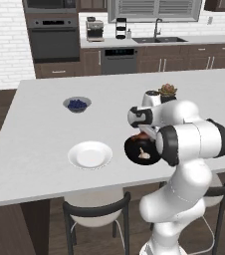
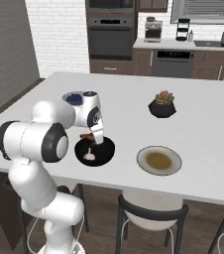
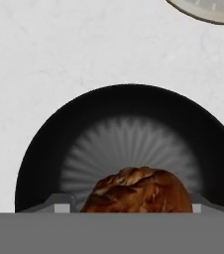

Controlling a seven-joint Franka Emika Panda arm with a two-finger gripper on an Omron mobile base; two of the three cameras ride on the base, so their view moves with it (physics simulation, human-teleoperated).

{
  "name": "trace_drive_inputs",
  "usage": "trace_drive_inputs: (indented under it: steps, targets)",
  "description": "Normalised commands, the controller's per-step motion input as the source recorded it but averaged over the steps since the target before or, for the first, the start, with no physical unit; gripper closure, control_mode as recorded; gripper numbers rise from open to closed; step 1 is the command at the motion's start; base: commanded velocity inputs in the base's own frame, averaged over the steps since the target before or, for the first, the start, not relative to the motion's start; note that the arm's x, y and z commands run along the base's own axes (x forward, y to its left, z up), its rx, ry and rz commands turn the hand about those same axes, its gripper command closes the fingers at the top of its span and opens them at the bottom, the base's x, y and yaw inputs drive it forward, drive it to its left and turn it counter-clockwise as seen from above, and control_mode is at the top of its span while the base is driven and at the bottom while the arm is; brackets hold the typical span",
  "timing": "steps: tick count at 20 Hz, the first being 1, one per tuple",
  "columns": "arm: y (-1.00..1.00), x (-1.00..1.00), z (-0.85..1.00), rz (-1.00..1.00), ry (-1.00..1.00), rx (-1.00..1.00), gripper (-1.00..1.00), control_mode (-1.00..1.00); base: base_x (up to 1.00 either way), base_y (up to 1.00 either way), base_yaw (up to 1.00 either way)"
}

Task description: Pick the chicken drumstick and garlic from their plates and place them in the bowl. Then put the bowl in the fridge.

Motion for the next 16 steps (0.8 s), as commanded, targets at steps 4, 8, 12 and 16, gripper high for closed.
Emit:
trace_drive_inputs:
  steps: [4,8,12,16]
  targets:
    - [-0.14,-0.06,-0.34,0.00,0.01,0.00,1.00,-1.00,0.00,0.00,0.00]
    - [0.00,-0.03,-0.26,0.00,0.00,0.00,1.00,-1.00,0.00,0.00,0.00]
    - [0.00,0.06,-0.27,0.00,0.00,0.00,1.00,-1.00,0.00,0.00,0.00]
    - [0.00,0.09,-0.26,0.00,0.00,0.00,1.00,-1.00,0.00,0.00,0.00]
